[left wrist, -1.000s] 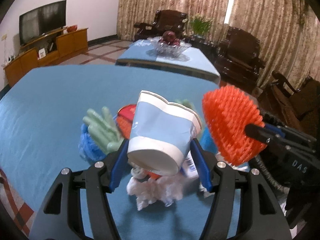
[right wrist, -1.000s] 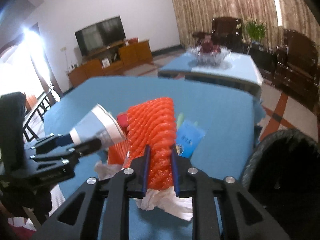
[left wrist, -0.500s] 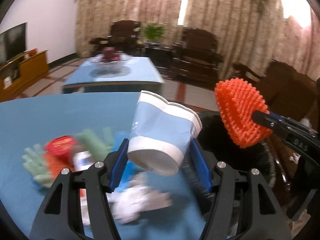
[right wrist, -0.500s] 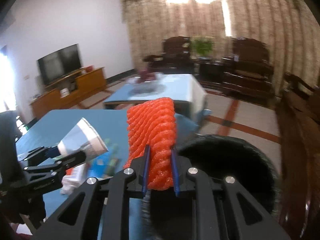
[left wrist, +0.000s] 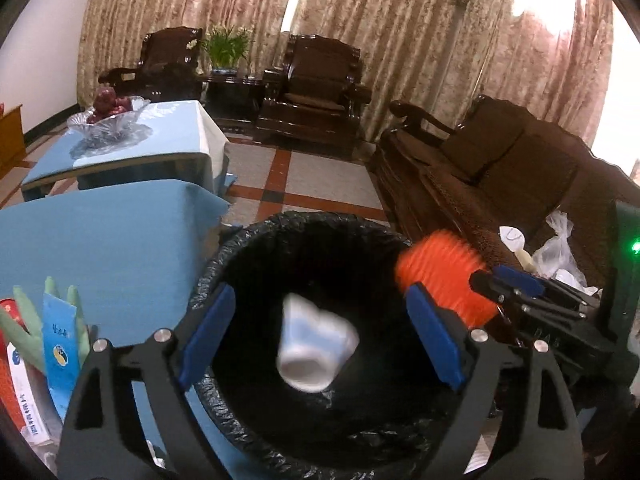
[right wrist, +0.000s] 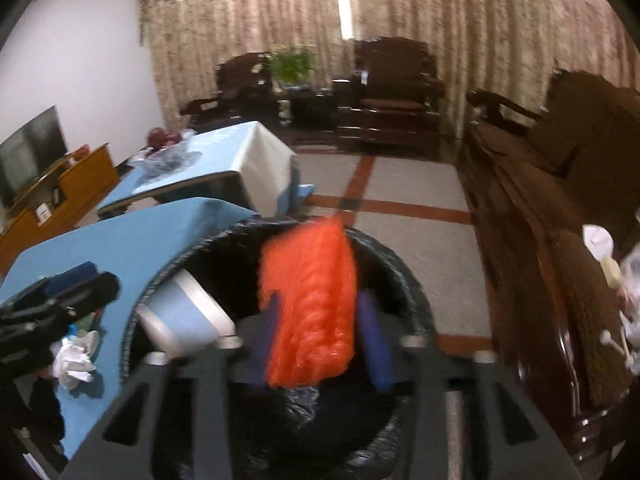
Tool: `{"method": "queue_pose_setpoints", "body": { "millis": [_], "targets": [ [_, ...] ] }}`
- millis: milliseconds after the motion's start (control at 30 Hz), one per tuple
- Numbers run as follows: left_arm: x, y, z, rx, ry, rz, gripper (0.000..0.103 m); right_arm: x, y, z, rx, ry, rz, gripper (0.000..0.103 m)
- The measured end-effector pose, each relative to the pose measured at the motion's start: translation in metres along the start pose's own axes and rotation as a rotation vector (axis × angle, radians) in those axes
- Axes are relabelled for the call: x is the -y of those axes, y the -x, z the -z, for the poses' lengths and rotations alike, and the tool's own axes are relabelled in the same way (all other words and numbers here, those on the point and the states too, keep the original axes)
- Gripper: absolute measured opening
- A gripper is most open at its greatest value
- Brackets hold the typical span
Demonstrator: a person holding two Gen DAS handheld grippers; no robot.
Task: Collect trash
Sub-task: 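Carry both items over the bin and open both grippers to drop them, then move both grippers back toward the trash pile on the table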
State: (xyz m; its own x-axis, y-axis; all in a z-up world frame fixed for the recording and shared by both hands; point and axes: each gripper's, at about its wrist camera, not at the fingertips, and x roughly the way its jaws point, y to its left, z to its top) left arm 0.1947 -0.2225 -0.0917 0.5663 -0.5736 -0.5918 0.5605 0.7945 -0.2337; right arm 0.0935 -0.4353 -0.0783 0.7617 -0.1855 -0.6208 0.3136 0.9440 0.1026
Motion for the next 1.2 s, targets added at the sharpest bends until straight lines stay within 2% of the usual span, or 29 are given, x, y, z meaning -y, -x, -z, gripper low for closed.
{"method": "queue_pose_setpoints", "body": {
  "millis": [33, 100, 167, 300, 400, 533, 667, 867, 1200],
  "targets": [
    [-0.002, 0.004, 0.001, 0.006, 0.002, -0.001, 0.086, 0.002, 0.002, 0.001, 0.011, -0.007, 0.013, 0.076],
    [-0.007, 0.014, 0.004, 0.024, -0.004, -0.02, 0.087, -0.001, 0.006, 0.001, 0.035, -0.011, 0.026, 0.094],
    [-0.016, 0.029, 0.008, 0.05, -0.006, -0.056, 0.088, -0.007, 0.011, 0.0, 0.065, -0.003, 0.027, 0.097],
    [-0.037, 0.071, 0.019, 0.104, 0.003, -0.152, 0.088, -0.045, 0.024, 0.002, 0.117, 0.055, -0.021, 0.097],
    [-0.057, 0.102, 0.032, 0.132, 0.022, -0.236, 0.089, -0.08, 0.03, 0.007, 0.134, 0.076, -0.113, 0.097],
    [-0.09, 0.139, 0.05, 0.147, 0.085, -0.334, 0.089, -0.135, 0.033, 0.02, 0.128, 0.115, -0.236, 0.097],
    [-0.123, 0.17, 0.072, 0.142, 0.138, -0.427, 0.089, -0.189, 0.034, 0.039, 0.096, 0.186, -0.32, 0.097],
    [-0.158, 0.193, 0.103, 0.107, 0.18, -0.516, 0.089, -0.243, 0.024, 0.072, 0.049, 0.274, -0.403, 0.097],
    [-0.192, 0.203, 0.134, 0.077, 0.239, -0.578, 0.088, -0.283, 0.004, 0.105, -0.012, 0.327, -0.449, 0.097]
  ]
}}
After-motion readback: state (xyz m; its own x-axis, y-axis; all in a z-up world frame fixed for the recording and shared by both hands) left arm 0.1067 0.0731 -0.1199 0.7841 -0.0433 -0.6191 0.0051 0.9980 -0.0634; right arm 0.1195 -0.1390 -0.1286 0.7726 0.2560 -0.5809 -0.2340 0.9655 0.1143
